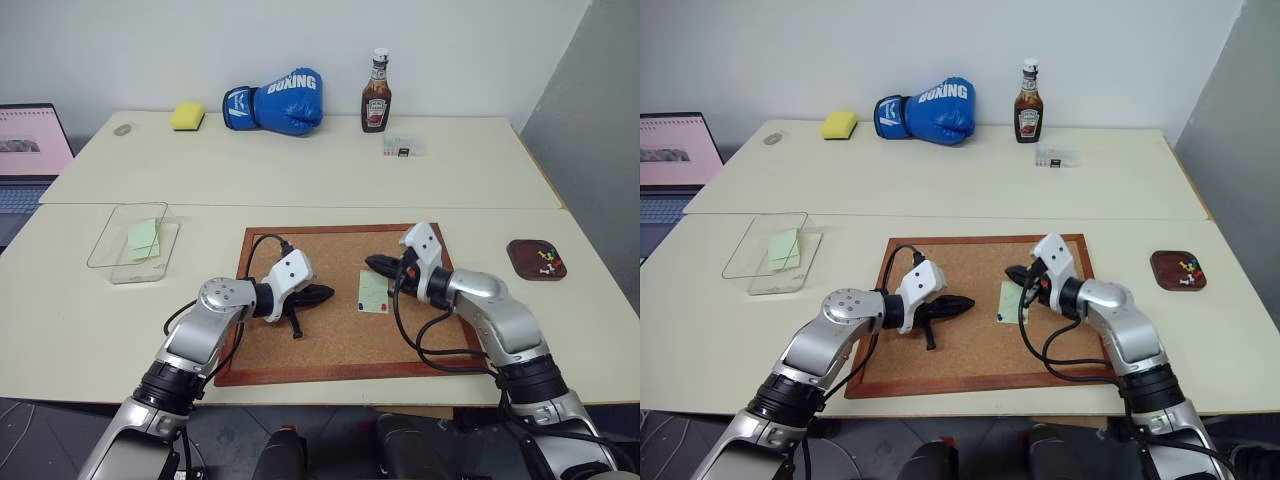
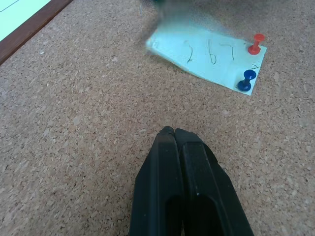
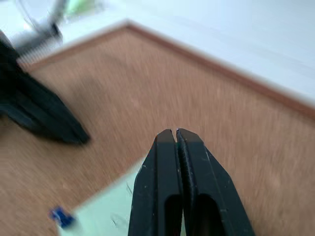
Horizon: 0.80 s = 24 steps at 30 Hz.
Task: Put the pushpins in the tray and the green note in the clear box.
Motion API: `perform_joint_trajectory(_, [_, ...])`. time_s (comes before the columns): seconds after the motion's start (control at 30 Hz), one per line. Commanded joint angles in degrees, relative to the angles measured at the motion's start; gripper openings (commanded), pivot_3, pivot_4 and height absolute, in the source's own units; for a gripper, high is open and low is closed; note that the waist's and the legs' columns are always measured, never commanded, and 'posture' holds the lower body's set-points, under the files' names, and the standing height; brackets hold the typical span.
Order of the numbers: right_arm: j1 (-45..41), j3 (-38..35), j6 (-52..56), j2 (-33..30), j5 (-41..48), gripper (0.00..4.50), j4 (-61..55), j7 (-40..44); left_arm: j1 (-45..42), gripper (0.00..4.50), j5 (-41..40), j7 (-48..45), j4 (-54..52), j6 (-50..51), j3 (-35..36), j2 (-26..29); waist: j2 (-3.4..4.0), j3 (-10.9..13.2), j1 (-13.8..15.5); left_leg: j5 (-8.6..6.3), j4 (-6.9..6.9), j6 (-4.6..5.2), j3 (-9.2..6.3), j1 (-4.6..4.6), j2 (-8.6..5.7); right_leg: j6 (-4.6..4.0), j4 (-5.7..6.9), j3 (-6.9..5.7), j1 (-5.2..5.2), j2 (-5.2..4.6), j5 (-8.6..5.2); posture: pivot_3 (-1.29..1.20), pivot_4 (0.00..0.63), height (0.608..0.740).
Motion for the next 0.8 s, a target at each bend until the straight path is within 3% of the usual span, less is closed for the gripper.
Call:
perform_joint_trajectory(0.03, [0.0,-3.3,1.6,-0.8,1.9,0.01,-4.1,-1.3,1.7,0.0,2.8,-1.1,2.9,1.9,-3.9,0.6,0.0,0.0,0.0,0.0,0.0,0.0,0.0,0.0,0.0,-0.16,0.0,0.0,0.0,0.0,-0.09,0.0,0.15,0.74])
perform_joint_trajectory(0.17, [1.1,-6.3,3.0,-2.3,2.3,0.01,-6.1,-3.4,1.1,0.0,3.3,-1.3,3.9,1.3,-4.0,0.4,0.0,0.0,0.1,0.0,0.01,0.0,0.01,0.0,0.0,-0.22,0.0,0.01,0.01,0.0,-0.13,0.0,0.15,0.74])
perform_joint_trajectory(0.33, [2.5,-14.0,3.2,-6.4,-1.8,0.01,-4.0,-12.3,1.1,0.0,3.5,-1.5,3.9,1.0,-4.1,0.5,0.0,0.0,0.3,0.0,0.02,0.0,0.02,-0.01,-0.01,-0.23,-0.01,0.02,0.01,-0.01,-0.14,0.0,0.15,0.74])
perform_joint_trajectory(0.63, [1.9,-26.0,2.3,-11.7,-5.1,0.01,9.4,-23.5,0.6,0.0,3.6,-1.8,5.9,-0.5,-4.1,0.3,0.06,0.0,0.2,0.0,0.01,0.0,0.05,0.01,-0.02,-0.24,-0.04,0.07,0.03,-0.02,-0.14,0.0,0.15,0.74])
perform_joint_trajectory(0.8, [-0.5,-28.5,-0.3,-12.1,-4.7,0.01,18.0,-25.1,0.4,0.0,3.6,-1.9,6.3,-1.1,-4.0,0.2,0.1,-0.1,0.0,0.0,0.03,0.0,0.09,0.06,-0.03,-0.24,-0.04,0.13,0.04,-0.01,-0.14,0.0,0.15,0.74])
